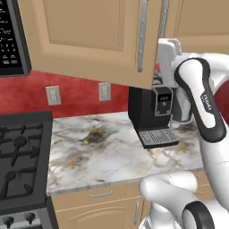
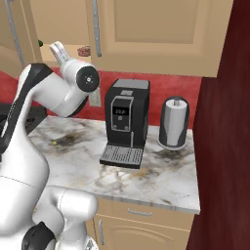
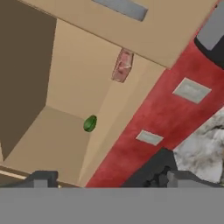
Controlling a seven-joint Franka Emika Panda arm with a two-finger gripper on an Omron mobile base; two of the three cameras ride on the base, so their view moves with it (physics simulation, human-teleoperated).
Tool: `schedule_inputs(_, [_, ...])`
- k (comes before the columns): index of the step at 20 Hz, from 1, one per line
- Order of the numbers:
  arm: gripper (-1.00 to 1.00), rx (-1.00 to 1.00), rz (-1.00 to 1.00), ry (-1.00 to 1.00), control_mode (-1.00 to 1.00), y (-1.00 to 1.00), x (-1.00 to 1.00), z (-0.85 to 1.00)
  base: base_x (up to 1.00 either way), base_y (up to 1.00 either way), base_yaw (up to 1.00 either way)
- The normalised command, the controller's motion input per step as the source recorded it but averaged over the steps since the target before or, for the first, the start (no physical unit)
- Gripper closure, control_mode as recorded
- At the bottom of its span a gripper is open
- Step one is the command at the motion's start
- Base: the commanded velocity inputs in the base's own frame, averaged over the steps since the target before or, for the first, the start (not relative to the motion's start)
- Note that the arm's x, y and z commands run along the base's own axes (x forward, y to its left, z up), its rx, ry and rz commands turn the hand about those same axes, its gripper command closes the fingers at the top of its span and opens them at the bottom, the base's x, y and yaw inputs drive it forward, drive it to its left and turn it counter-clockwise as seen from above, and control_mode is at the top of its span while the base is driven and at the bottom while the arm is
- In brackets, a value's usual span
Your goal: Pick the bar soap and spray from the cabinet and place them on the counter.
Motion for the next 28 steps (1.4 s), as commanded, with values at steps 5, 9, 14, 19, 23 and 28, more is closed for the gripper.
schedule_inputs(5, [-1.00, 0.05, 0.16, 0.25, -1.00, 0.02, 0.33, 0.00, 0.00, 0.00, 0.00])
schedule_inputs(9, [-1.00, 0.07, 0.19, 0.23, -1.00, 0.00, 0.23, 0.00, 0.00, 0.00, 0.00])
schedule_inputs(14, [-1.00, 0.08, 0.20, 0.19, -1.00, 0.01, 0.23, 0.00, 0.00, 0.00, 0.00])
schedule_inputs(19, [-1.00, 0.02, 0.15, 0.14, -1.00, 0.28, 0.30, -0.02, 0.00, 0.00, 0.00])
schedule_inputs(23, [-1.00, 0.00, 0.12, 0.10, -1.00, 0.53, 0.46, -0.03, 0.00, 0.00, 0.00])
schedule_inputs(28, [-1.00, 0.00, 0.11, 0.12, -1.00, 0.48, 0.48, -0.02, 0.00, 0.00, 0.00])
